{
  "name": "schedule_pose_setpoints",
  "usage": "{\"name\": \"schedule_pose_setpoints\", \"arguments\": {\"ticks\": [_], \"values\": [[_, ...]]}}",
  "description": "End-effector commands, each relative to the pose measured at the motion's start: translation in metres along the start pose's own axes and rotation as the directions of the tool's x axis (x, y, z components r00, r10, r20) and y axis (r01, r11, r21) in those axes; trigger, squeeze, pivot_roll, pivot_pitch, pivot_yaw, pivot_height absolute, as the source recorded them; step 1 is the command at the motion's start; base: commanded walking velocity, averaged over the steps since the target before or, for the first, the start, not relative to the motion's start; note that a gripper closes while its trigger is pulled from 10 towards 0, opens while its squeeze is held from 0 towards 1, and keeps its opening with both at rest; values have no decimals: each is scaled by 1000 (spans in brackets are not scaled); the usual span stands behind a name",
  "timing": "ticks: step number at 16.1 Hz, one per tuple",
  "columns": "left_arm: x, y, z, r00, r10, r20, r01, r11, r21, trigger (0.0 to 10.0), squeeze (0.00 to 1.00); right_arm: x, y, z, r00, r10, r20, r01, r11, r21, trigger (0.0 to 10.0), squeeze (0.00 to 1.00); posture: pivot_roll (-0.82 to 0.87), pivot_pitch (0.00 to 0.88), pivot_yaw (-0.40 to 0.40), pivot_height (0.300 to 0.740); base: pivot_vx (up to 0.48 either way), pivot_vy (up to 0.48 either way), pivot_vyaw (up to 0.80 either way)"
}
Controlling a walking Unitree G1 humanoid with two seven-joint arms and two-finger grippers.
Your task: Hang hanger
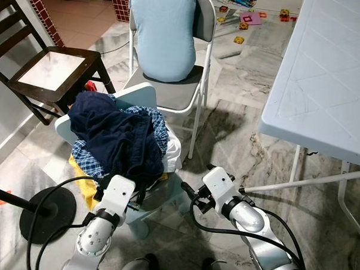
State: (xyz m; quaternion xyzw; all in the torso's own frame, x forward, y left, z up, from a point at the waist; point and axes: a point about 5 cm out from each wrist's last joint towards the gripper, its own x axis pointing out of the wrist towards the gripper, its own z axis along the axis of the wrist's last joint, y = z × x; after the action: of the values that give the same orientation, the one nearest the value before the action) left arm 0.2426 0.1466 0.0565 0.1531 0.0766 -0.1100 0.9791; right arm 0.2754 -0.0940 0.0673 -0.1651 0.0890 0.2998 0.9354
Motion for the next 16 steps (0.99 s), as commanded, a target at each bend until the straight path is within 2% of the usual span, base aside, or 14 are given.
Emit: {"name": "schedule_pose_setpoints", "arguments": {"ticks": [1,2,3,5,7,8,11,16], "values": [[0,-1,-5,1000,1,-26,-2,1000,-16,10000,0,0,5,-4,1000,19,-13,-19,1000,3,10000,0,-19,207,64,740,0,0,0],[2,-2,-3,1000,2,-23,-3,999,-34,3137,0,0,5,-4,1000,17,-13,-17,1000,2,10000,0,-19,207,64,740,0,0,0],[5,-3,-2,1000,3,-24,-4,998,-56,0,0,0,4,-4,1000,15,-13,-15,1000,2,10000,0,-24,206,64,740,0,0,0],[7,-5,0,1000,-10,-19,8,998,-66,0,0,0,4,-4,1000,13,-13,-13,1000,1,10000,0,-26,206,64,740,0,0,0],[9,-7,-1,998,5,-56,-12,990,-137,0,0,-1,3,-4,1000,10,-14,-10,1000,0,10000,0,-32,206,65,740,0,0,0],[9,-7,0,998,6,-69,-16,990,-141,0,0,-1,3,-4,1000,9,-14,-9,1000,0,10000,0,-31,207,64,740,0,0,0],[8,-11,1,995,10,-100,-32,975,-220,0,0,-1,4,-4,1000,13,-15,-13,1000,1,10000,0,-30,209,63,740,0,0,0],[9,-9,3,993,15,-114,-41,972,-229,0,0,0,4,-4,1000,13,-15,-13,1000,3,10000,0,-27,212,65,740,0,0,0]]}}
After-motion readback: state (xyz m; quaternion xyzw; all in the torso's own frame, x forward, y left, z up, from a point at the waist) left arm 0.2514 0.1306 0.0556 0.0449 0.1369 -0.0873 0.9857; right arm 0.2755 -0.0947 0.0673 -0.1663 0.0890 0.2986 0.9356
